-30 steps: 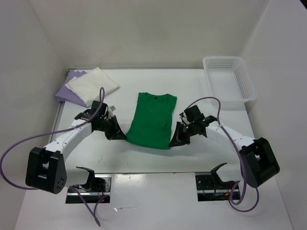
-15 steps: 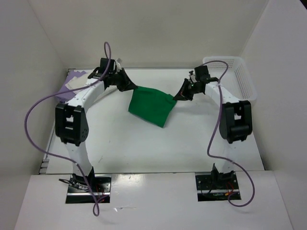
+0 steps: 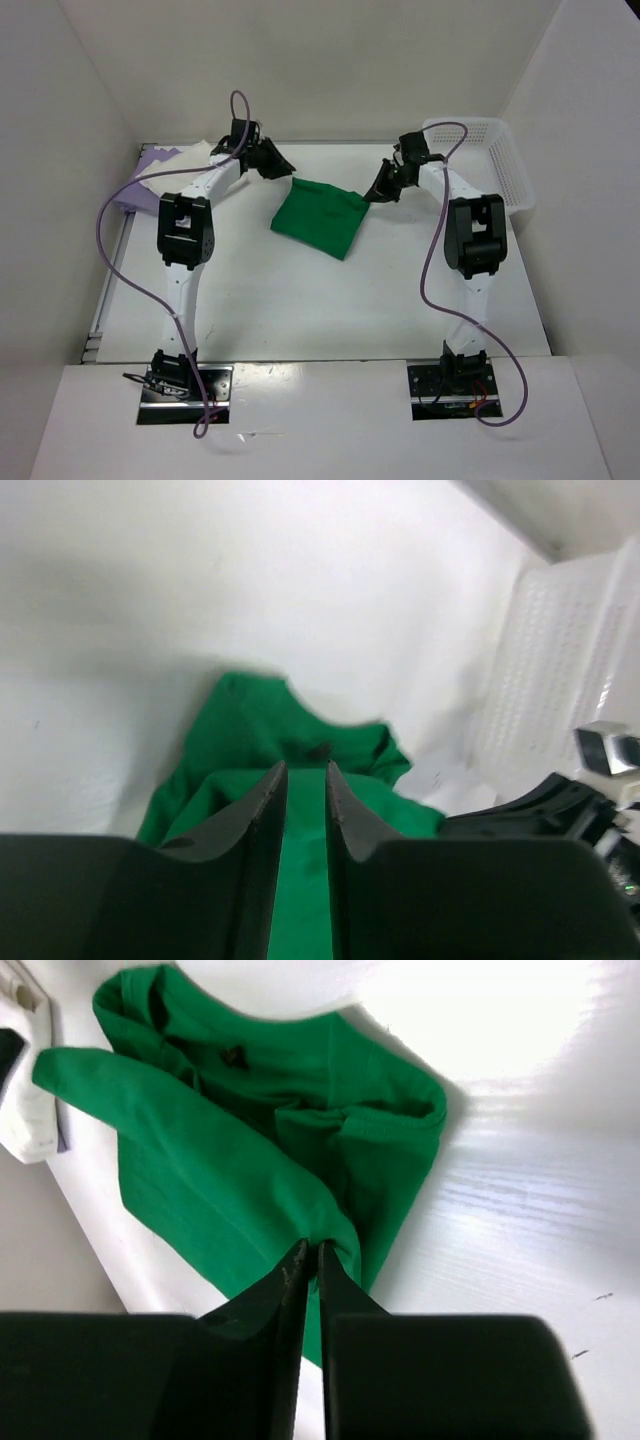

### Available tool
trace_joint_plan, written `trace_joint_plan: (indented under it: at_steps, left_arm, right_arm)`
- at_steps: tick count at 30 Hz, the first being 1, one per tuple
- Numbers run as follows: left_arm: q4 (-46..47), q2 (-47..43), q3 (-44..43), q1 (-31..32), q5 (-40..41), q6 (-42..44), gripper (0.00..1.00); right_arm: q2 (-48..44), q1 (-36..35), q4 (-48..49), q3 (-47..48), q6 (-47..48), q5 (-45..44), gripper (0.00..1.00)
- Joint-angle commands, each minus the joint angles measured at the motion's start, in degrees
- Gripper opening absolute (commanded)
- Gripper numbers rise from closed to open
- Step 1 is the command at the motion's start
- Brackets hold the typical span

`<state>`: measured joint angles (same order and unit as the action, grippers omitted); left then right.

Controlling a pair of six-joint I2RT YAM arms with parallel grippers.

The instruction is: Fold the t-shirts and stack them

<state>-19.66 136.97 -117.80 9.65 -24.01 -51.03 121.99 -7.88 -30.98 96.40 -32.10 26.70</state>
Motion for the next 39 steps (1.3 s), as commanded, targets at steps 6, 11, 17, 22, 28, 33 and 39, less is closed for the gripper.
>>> trace_joint_plan:
  at_steps: [6, 11, 17, 22, 28, 33, 39]
  left_arm:
    - [8.3, -3.4, -5.3, -0.3, 2.0, -2.1, 0.56]
    - [10.9, -15.0, 12.9, 4.1, 2.2, 7.3, 0.48]
    - [14.7, -17.1, 28.4, 4.1, 3.6, 11.6, 0.47]
    - [14.1, -14.9, 34.5, 4.1, 5.2, 11.3, 0.47]
    - [20.4, -21.7, 50.8, 6.3, 1.9, 3.0, 0.47]
    - [20.9, -32.0, 61.5, 7.4, 1.4, -2.0, 0.47]
    - [15.7, -44.1, 60.3, 8.1, 2.7, -3.3, 0.47]
  right_arm:
    - [-2.9, -0.2, -1.0, 6.2, 0.0, -5.2, 0.42]
    - [-9.0, -3.1, -0.5, -0.9, 1.3, -7.8, 0.24]
    - [-3.3, -10.1, 0.7, 1.3, 1.3, -3.9, 0.0]
    - [6.7, -10.7, 0.6, 10.6, 2.0, -3.8, 0.02]
    - [22.9, -10.7, -7.6, 33.0, 3.4, -3.8, 0.02]
    - [27.1, -10.7, -7.9, 33.3, 3.9, -1.8, 0.02]
    - [26.0, -12.2, -10.4, 36.1, 5.3, 0.2, 0.03]
